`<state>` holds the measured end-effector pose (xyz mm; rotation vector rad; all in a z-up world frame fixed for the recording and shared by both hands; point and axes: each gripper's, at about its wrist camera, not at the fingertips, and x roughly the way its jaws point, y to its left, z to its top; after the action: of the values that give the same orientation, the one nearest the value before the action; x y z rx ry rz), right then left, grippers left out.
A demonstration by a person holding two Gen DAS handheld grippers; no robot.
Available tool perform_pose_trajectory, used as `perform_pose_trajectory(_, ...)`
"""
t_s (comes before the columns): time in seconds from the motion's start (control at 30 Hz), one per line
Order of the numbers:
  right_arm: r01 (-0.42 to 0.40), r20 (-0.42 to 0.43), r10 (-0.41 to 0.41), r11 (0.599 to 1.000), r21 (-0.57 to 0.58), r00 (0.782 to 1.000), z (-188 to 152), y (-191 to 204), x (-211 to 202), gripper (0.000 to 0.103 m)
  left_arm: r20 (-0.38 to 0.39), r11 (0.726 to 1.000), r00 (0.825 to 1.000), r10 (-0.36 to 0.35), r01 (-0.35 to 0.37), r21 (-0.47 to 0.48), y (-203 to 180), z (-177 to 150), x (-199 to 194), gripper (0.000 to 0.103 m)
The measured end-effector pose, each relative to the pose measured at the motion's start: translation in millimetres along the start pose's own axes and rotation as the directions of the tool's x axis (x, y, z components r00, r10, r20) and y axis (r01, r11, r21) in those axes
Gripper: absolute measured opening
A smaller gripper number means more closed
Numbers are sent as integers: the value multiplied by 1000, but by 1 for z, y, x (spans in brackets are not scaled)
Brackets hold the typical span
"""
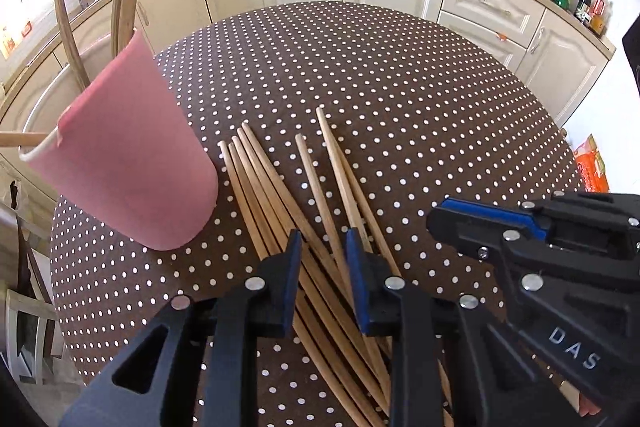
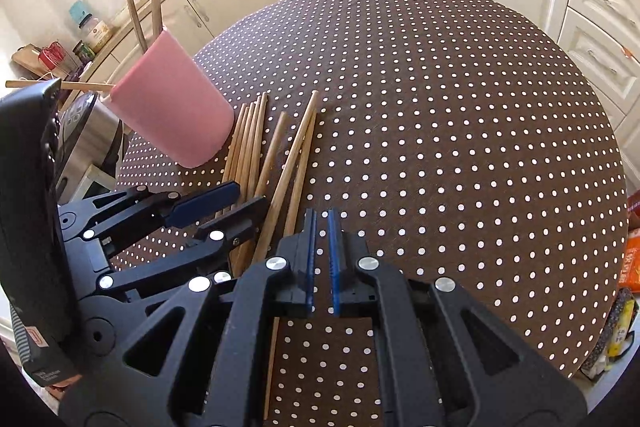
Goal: Organize utensils
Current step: 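Lower the right gripper to the pile and grasp another chopstick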
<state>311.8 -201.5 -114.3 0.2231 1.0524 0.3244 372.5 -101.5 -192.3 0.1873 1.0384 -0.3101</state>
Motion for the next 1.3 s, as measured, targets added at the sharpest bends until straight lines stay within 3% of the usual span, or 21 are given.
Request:
perform_pose_trajectory(0.07,-9,-9,9,1000,4,1000,2,-2,3,7,10,1000,1000,16,-16,-1,1,1,2,9)
perform_pose_trajectory(0.17,-10,-15,11,1000,1,1000,4,0,6,7,17,1000,1000,-7,8,-19,5,-1,0,6)
perform_pose_trajectory(0.6,1,-67,-4,999,-44,998,20,36,26,7,98,996,995,-26,34,-84,27,-6,-21,5)
perform_pose_trajectory(0.93,83,-137,-95,993,-85,986,23,58,47,8,101,993,994,-34,45,-113,46,-15,-27,5)
perform_pose_trajectory(1.07,116,-174,-134,987,-108,976,27,68,59,14,99,990,994,-46,58,-127,56,-18,-28,5)
perform_pose_trajectory(1.23,132,-156,-151,983,-128,976,26,81,70,13,105,988,992,-66,80,-133,70,-24,-33,5)
perform_pose_trajectory(1.3,106,-143,-122,988,-111,982,24,82,72,7,118,987,990,-75,91,-135,79,-25,-39,5)
